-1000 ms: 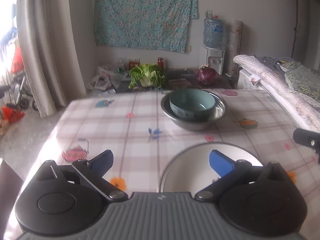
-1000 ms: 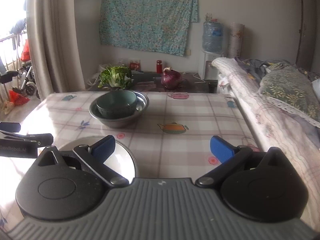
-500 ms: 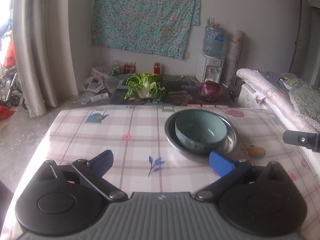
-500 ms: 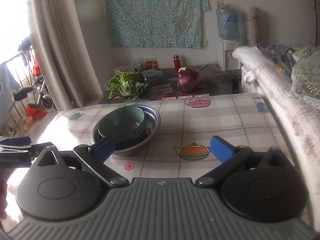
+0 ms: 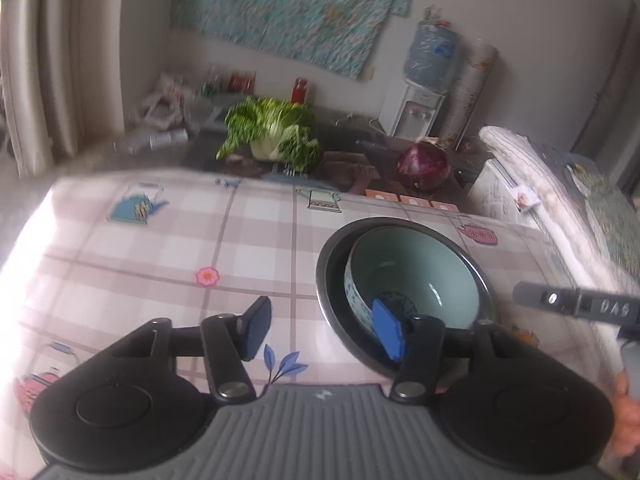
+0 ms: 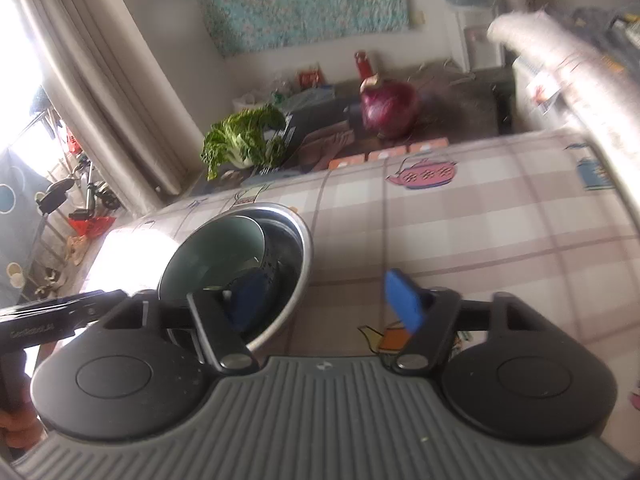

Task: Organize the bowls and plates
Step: 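Close both grippers on the steel bowl rim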

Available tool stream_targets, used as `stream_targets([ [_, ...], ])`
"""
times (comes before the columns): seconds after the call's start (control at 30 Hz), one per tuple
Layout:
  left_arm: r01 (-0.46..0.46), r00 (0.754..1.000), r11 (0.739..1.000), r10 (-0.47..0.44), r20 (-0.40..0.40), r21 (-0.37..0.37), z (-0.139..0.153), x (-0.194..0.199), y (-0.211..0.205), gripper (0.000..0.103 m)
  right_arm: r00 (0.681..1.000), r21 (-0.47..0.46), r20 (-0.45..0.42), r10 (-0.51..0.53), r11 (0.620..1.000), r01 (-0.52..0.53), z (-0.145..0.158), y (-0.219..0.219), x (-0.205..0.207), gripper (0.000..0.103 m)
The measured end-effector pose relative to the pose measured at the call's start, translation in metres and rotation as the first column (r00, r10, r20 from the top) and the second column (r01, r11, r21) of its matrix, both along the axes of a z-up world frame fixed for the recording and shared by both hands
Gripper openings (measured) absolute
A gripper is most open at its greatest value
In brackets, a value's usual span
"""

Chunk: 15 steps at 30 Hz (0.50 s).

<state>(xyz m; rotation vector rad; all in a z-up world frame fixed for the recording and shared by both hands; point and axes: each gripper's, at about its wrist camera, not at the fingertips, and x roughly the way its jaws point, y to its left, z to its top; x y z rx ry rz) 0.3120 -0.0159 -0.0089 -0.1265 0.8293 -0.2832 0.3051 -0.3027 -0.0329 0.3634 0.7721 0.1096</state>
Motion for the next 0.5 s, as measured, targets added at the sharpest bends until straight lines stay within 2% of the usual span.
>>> stream_targets([
  [0.13,0.002,0.999,0.999,-0.003,-0.048,-0.039,-0.008,0.015,0.002,0.039,0.999,0.026,-0.027,0.02,0.999,-0.019,-0.01,0.002,0.018,0.044],
  [0.2,-0.001,0.997,0.998,-0.004,-0.077,-0.057,-0.013,0.02,0.002,0.028,0.998,0.047,-0.049,0.024,0.999,-0.022,-0.015,0.001,0.027,0.035],
  [0.37,-0.023,0.992,0.996,0.011,-0.127,-0.091,-0.023,0.031,0.005,0.025,0.996,0.074,-0.084,0.036,0.997,-0.03,-0.025,0.002,0.036,0.026],
  [0.5,-0.042,0.987,0.993,0.023,-0.162,-0.115,-0.029,0.039,0.006,0.021,0.994,0.114,-0.103,0.04,0.993,-0.029,-0.031,0.001,0.041,0.024],
])
